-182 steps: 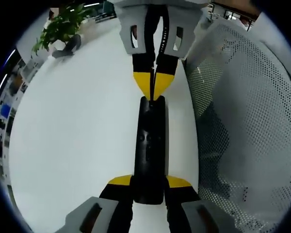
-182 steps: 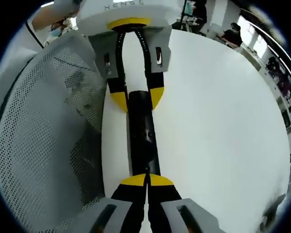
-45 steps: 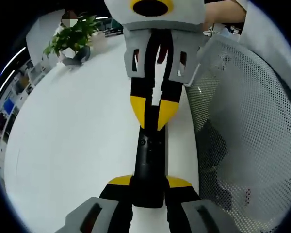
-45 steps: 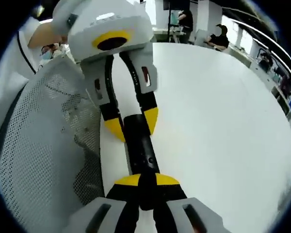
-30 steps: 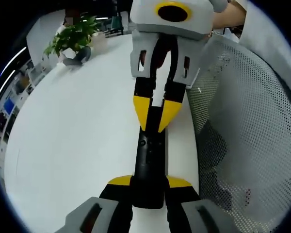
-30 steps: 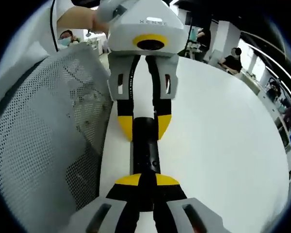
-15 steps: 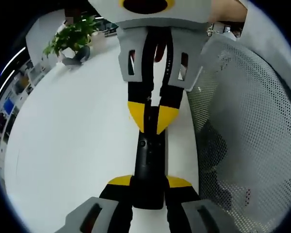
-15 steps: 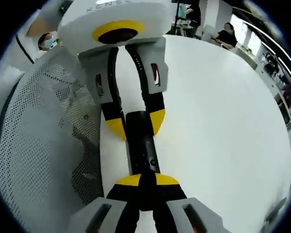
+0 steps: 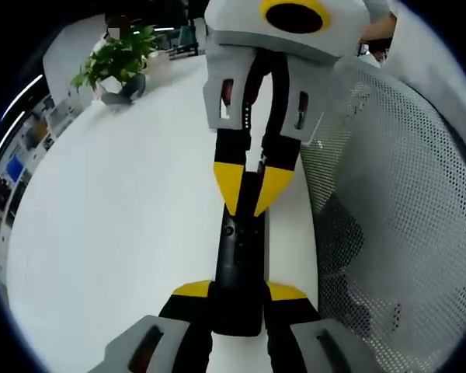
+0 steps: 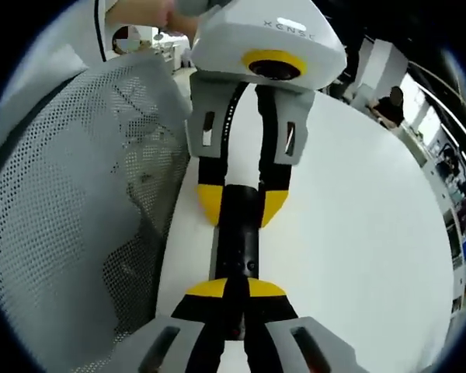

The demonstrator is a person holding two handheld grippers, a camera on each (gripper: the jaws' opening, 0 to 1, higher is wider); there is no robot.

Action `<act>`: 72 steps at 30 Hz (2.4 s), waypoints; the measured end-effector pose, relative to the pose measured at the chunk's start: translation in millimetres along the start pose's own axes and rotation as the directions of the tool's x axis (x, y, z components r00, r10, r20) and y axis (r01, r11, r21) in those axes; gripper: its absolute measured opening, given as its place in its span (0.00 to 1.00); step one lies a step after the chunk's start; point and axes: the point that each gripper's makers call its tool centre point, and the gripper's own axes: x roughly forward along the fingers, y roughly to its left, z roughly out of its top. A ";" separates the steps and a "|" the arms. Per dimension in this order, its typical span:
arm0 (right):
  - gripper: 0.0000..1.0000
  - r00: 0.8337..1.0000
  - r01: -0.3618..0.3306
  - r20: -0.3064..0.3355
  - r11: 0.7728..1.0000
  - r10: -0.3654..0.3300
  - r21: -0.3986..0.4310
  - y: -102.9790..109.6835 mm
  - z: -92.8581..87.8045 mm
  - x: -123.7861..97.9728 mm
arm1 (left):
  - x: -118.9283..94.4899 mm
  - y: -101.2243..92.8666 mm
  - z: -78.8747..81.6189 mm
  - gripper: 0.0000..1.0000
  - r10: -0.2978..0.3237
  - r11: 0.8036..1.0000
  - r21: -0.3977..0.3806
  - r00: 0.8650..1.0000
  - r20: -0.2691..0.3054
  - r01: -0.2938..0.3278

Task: Press the specified remote control buttons in sequence, fully releasing each button before pressing the next.

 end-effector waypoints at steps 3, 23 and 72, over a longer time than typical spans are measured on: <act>0.04 1.000 -0.003 -0.025 1.000 0.003 0.022 -0.5 -0.1 1.3 | 0.0 0.2 0.0 0.24 0.000 1.000 -0.003 1.000 0.005 0.000; 0.03 0.996 0.071 0.037 0.986 -0.078 0.152 -3.9 -1.9 2.2 | 0.0 1.1 0.3 0.24 0.009 1.000 -0.023 1.000 0.026 -0.008; 0.00 0.999 0.035 -0.027 0.976 -0.030 0.214 -3.9 -13.3 -3.0 | 0.7 0.1 -0.2 0.25 0.001 1.000 -0.019 0.999 -0.051 -0.002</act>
